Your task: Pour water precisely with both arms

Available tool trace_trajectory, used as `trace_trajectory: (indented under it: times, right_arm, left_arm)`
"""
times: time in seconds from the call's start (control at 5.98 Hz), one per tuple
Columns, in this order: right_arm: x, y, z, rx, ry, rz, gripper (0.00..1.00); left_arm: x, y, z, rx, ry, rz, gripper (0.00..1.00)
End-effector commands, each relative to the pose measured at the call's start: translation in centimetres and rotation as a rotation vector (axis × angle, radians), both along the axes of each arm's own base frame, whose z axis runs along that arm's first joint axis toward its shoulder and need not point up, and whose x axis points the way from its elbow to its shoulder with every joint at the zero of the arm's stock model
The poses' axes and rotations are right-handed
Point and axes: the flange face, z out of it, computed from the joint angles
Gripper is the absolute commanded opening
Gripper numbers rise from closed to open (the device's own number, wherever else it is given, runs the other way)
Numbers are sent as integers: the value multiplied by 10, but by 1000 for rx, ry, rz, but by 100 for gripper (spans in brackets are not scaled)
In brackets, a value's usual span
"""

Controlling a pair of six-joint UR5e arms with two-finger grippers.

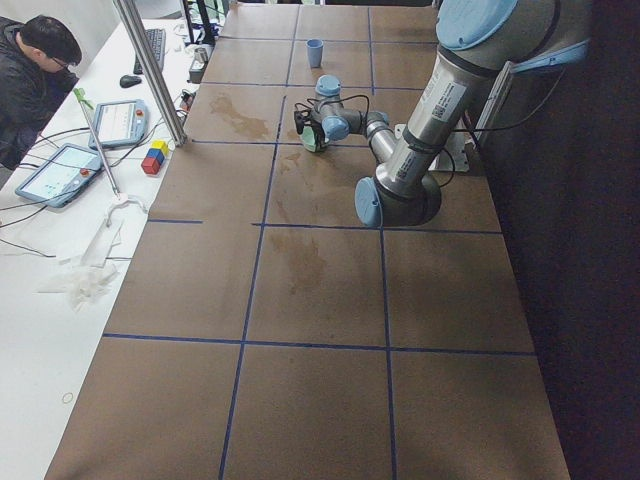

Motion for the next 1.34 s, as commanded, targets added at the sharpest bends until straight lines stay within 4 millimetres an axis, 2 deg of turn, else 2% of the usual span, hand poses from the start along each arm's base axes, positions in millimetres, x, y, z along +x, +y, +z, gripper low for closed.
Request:
trace_trajectory:
  times: [0.0,0.17,0.33,0.5,0.67,0.84,1.0,1.17]
  right_arm:
    - [0,0,1,-2,0,0,100]
    - [0,1,1,-2,0,-1,100]
    - [0,1,1,-2,0,-1,100]
    - [0,2,4,-6,-1,-2,100]
    - [0,2,7,-10,-2,-2,100]
    - [0,2,8,-11,0,-3,100]
    - [0,2,8,-11,0,-3,100]
    - [0,2,8,-10,0,-2,100]
  left_arm:
    - [-2,0,-2,2,3,-1,0]
    - [-8,-5,-3,3,6,-10,0]
    - [-34,-21,-14,14,28,-42,0]
    - [-70,-37,-26,-22,18,-53,0]
    - [-117,-43,-11,0,18,-23,0]
    - [-173,-56,9,60,-17,19,0]
    - [-217,-76,31,113,-40,75,0]
    - [-263,-95,70,148,-69,113,0]
